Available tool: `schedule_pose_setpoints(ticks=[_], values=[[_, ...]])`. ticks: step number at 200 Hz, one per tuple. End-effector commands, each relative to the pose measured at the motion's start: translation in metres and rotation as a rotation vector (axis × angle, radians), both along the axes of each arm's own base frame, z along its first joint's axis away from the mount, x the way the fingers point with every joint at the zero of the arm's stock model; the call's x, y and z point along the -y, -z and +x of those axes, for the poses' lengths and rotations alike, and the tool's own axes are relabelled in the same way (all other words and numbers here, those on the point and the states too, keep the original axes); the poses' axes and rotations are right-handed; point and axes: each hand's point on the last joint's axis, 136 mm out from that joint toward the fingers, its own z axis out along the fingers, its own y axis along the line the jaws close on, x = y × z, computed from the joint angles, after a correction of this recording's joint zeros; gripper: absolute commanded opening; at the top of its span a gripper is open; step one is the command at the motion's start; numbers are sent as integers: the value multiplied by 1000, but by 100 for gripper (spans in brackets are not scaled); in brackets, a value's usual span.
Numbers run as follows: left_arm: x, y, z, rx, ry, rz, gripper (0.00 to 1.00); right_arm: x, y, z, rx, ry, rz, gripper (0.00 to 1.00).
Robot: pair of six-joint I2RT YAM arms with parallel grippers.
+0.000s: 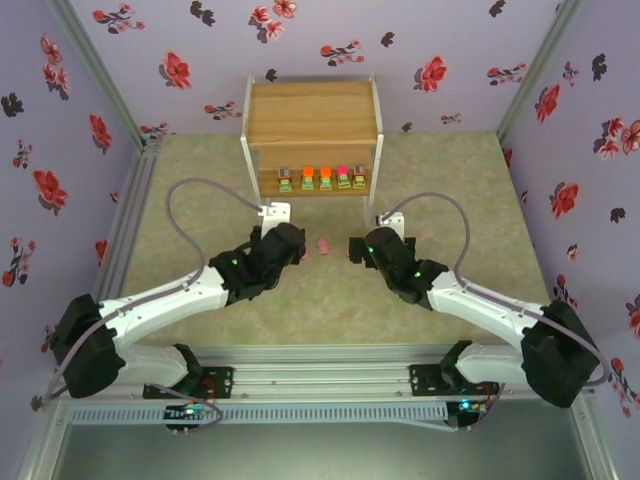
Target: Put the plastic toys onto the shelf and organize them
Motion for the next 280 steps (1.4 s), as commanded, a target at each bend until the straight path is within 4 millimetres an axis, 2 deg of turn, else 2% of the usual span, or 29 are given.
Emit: schedule_pose_setpoints(ticks=[1, 20, 69, 108, 150, 185, 227, 254, 280], values=[[-2, 18, -5, -14, 10, 5, 62, 11, 17, -14, -42, 46, -15, 99], [2, 27, -4, -11, 33, 36, 62, 11, 28, -21, -68, 63, -22, 99], [8, 46, 4, 5, 86, 90, 63, -7, 46, -28, -96, 71, -49, 98], [11, 35, 12, 10, 105, 82, 64, -16, 61, -27, -144, 105, -39, 95], [-5, 46, 15, -22, 100, 19, 64, -34, 65, -22, -163, 101, -54, 89], [-16, 46, 18, -52, 90, -22, 65, -45, 65, -14, -166, 108, -57, 79], [-18, 48, 19, -69, 90, -30, 65, -58, 71, -4, -182, 119, -74, 60], [-24, 45, 17, -63, 81, -40, 65, -61, 71, 1, -182, 130, -93, 54], [-31, 41, 18, -55, 64, -52, 65, -61, 74, 6, -190, 147, -113, 44]])
